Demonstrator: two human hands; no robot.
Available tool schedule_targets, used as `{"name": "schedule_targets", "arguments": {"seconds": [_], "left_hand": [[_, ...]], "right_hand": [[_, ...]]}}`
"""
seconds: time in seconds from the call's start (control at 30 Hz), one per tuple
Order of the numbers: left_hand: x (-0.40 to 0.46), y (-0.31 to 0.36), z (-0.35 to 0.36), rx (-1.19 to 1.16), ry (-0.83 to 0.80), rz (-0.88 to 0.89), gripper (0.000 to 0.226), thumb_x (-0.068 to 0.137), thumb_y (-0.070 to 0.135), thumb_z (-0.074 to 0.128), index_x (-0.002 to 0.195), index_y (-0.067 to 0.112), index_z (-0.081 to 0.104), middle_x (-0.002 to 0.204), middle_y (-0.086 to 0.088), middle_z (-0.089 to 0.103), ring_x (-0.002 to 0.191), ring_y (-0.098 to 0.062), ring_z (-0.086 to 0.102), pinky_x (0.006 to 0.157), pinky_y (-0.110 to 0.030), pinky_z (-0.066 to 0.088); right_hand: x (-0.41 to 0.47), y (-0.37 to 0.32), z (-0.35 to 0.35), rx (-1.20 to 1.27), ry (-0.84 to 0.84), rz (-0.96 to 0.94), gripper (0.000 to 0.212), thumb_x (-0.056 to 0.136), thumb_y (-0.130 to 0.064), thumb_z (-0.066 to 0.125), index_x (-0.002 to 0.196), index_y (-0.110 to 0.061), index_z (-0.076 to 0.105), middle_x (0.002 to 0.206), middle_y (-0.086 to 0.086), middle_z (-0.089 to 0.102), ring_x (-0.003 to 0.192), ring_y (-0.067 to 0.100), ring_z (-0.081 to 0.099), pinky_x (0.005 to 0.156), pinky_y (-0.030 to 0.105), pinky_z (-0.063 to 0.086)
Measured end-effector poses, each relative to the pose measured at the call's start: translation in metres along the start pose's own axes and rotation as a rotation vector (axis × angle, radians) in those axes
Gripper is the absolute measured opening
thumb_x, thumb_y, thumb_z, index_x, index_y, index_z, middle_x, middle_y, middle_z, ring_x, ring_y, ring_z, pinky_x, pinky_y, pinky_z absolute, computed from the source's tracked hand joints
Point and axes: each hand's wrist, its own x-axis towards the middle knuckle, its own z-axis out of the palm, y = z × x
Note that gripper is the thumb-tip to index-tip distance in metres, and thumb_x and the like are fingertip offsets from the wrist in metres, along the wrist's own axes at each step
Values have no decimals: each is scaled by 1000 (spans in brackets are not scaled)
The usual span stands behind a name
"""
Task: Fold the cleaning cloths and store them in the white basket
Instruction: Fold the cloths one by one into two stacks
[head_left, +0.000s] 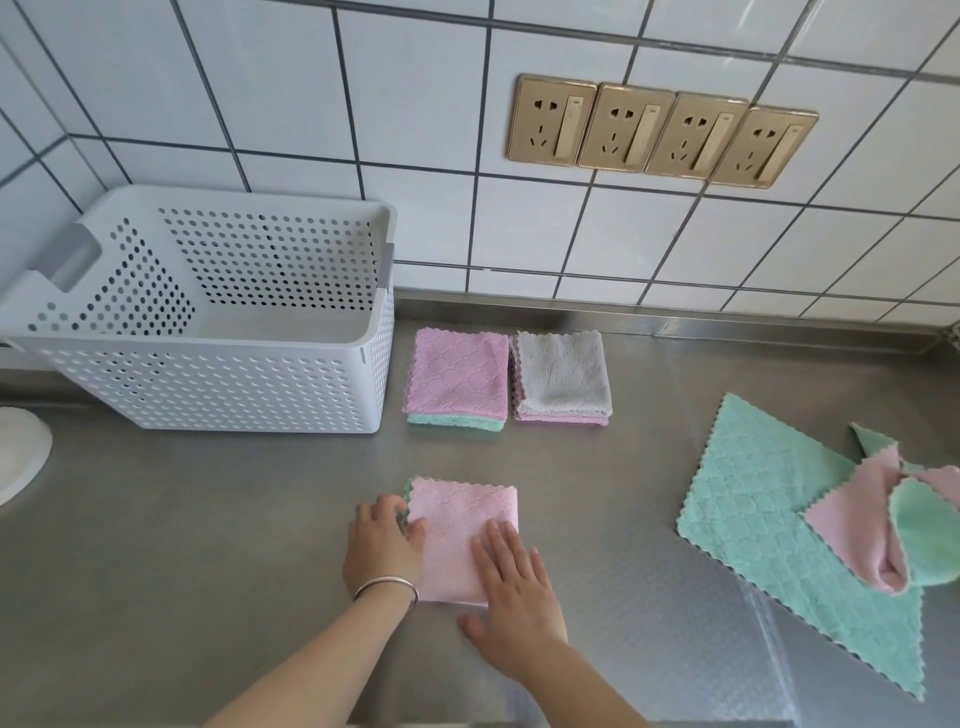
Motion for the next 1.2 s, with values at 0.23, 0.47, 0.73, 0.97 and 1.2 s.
{"name": "schedule_targets", "arguments": {"seconds": [0.23,0.47,0.73,0.97,1.2], "left_hand": [[6,2,3,-39,-1,-42,16,89,30,53,86,16,59,103,-12,62,95,-33,57,69,-32,38],[11,0,3,-62,-15,-115,13,87,31,56,80,20,55,95,-13,69,90,-35,61,68,-31,42],[6,-6,3,121,7,-97,39,78,53,58,102,22,60,116,-8,49,111,-29,46,85,-35,43],[6,1,3,107,-113,-51,33,82,44,57,91,13,64,110,-11,59,103,-32,52,83,-34,44],[18,97,-28,-501,-88,64,46,75,49,58,104,14,51,92,-6,58,89,-26,58,70,-28,35]], "right_hand": [[1,-2,-1,-7,-12,-4,74,58,-54,40,114,-15,68,129,6,61,146,17,-12,105,41,20],[3,-6,-6,48,-146,8,71,61,-60,42,111,-19,70,124,1,64,138,21,23,96,40,28],[21,1,-32,330,-44,448,49,88,-47,41,124,-16,51,124,2,51,117,23,47,94,31,40],[31,5,-36,592,-343,703,25,88,-36,44,86,-17,59,101,5,60,99,22,52,81,30,43],[77,49,-101,1057,9,704,23,89,-32,55,74,-17,46,69,-5,47,60,8,43,51,20,32]]}}
